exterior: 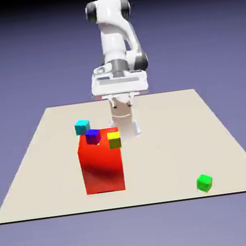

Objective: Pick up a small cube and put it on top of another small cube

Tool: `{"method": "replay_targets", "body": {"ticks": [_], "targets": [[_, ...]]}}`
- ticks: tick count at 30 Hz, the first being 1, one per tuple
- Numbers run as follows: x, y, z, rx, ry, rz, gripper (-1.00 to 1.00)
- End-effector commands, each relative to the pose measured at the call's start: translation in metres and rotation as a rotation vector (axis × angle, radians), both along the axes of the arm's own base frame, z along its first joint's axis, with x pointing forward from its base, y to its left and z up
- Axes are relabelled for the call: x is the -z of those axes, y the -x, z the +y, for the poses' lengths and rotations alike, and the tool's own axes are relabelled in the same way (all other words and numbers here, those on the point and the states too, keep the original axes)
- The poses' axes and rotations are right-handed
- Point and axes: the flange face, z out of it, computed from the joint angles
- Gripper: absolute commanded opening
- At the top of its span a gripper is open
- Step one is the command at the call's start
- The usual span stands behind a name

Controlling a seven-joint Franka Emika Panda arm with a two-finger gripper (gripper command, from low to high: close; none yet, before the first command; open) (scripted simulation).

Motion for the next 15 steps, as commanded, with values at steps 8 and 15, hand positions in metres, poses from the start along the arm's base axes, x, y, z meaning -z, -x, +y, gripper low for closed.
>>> {"method": "replay_targets", "body": {"ticks": [8, 15], "targets": [[0.057, -0.065, 0.037, 0.093, -0.063, 0.276, 0.00], [0.120, -0.108, 0.075, 0.185, -0.136, 0.519, 0.00]]}}
